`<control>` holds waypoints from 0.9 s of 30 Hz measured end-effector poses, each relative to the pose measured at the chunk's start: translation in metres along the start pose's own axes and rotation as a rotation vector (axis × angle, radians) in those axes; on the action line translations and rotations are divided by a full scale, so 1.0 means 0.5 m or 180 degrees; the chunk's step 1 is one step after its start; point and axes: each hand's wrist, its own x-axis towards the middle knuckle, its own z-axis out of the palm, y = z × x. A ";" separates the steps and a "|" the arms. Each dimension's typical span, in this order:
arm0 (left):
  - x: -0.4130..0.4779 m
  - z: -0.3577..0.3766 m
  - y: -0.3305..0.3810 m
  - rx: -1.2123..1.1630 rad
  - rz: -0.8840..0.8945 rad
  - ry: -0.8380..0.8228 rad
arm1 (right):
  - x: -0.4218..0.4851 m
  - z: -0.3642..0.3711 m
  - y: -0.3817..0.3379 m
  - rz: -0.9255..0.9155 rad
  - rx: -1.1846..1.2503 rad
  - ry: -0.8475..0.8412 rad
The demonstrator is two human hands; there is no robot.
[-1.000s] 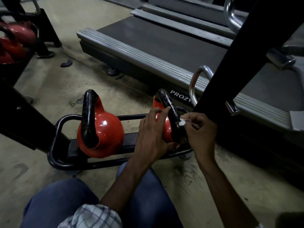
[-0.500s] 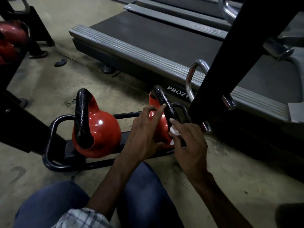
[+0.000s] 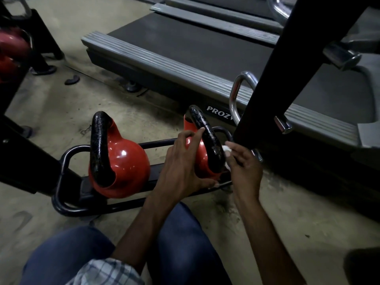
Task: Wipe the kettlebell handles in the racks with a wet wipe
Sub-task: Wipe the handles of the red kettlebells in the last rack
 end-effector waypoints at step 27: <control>0.008 0.007 0.026 0.0137 -0.0142 0.0451 | 0.085 0.025 -0.057 0.0125 0.0134 -0.0644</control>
